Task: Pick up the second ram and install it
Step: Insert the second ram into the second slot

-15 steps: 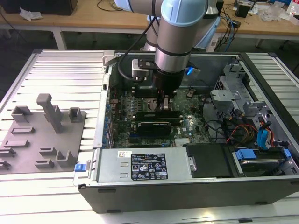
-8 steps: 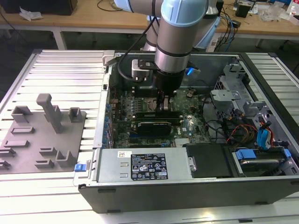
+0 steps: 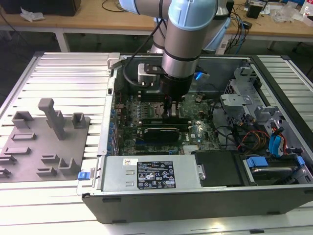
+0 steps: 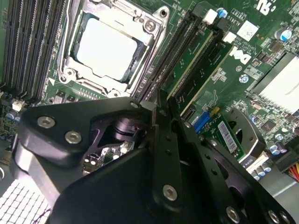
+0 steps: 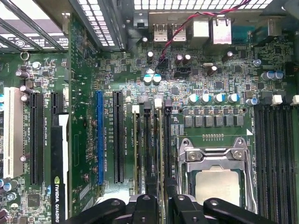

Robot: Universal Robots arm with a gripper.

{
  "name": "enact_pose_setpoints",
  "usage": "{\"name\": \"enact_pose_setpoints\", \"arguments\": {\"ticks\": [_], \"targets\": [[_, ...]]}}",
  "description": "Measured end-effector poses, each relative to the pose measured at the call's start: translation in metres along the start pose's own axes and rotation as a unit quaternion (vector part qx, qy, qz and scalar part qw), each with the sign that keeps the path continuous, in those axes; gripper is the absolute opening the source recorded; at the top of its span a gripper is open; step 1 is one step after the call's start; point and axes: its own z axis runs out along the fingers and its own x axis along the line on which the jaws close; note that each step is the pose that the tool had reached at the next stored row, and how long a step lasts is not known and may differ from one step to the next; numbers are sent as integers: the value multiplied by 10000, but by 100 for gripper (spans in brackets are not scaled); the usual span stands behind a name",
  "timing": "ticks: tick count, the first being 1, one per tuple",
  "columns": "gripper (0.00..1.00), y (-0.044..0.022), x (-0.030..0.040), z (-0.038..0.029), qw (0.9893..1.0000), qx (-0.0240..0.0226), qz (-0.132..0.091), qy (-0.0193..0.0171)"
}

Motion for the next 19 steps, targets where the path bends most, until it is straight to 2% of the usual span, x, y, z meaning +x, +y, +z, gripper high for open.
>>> {"name": "enact_pose_setpoints", "arguments": {"ticks": [3, 5, 6, 7, 11, 19], "targets": [[21, 5, -2, -107, 10000, 0, -1, 3], [19, 17, -54, -311, 10000, 4, 2, 47], [11, 23, -89, -409, 10000, 6, 4, 82], [11, 28, -106, -483, 9999, 8, 5, 100], [11, 32, -109, -575, 9999, 8, 5, 105], [11, 33, -109, -578, 9999, 8, 5, 105]]}}
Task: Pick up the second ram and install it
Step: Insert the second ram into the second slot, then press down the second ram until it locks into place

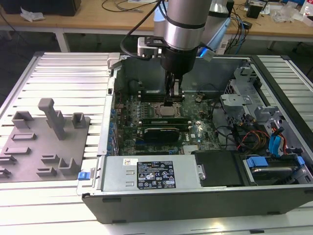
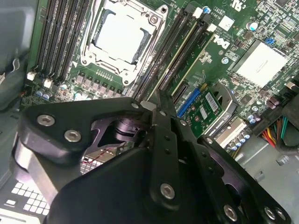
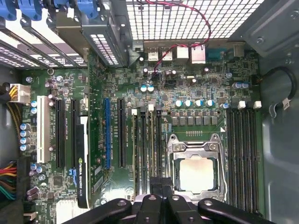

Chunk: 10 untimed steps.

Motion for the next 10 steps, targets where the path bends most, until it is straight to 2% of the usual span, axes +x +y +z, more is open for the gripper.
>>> {"name": "enact_pose_setpoints", "arguments": {"ticks": [4, 6, 10], "targets": [[11, -2, 0, -1, 10000, 0, -33, 3], [11, -24, -1, 10, 10000, 1, -57, 4], [11, -177, -6, 69, 10000, -3, -58, 6]]}}
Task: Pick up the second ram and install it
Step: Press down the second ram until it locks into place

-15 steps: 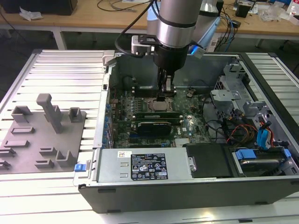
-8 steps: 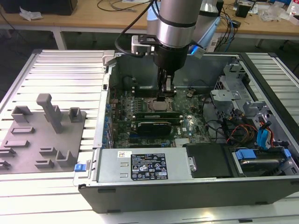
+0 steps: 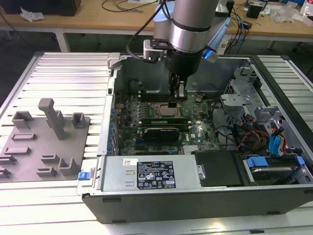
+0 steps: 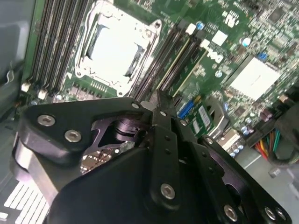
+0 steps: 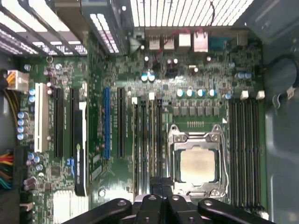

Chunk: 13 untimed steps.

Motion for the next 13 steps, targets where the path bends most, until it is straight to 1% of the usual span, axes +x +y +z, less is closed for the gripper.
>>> {"name": "enact_pose_setpoints", "arguments": {"ticks": [1, 3, 4, 6, 7, 8, 13], "targets": [[11, -36, -1, 13, 10000, -1, 0, 1], [11, -85, -2, 30, 10000, -3, 0, 0], [11, -130, -2, 44, 10000, -4, -1, 0], [11, -169, -3, 57, 10000, -5, 0, 0], [11, -212, -4, 72, 10000, -6, 0, 0], [11, -289, -6, 118, 10000, -10, 0, 1], [11, -325, -8, 224, 10000, -16, 0, 1]]}}
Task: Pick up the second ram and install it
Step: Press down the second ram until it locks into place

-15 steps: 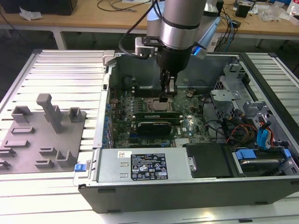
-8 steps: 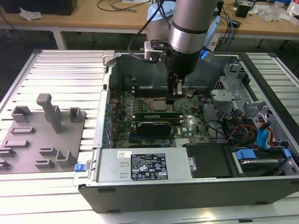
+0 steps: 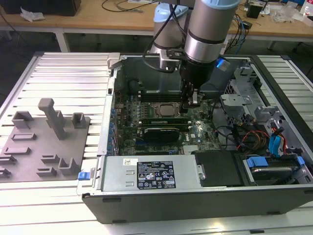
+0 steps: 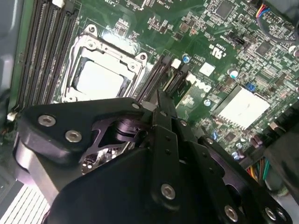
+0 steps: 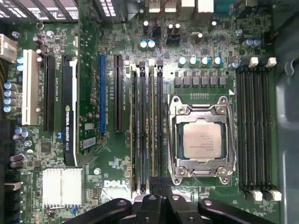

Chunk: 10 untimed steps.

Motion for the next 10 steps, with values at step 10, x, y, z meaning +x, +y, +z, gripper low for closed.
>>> {"name": "enact_pose_setpoints", "arguments": {"ticks": [10], "targets": [[11, -25, -6, 213, 10000, -1, -1, -13]]}}
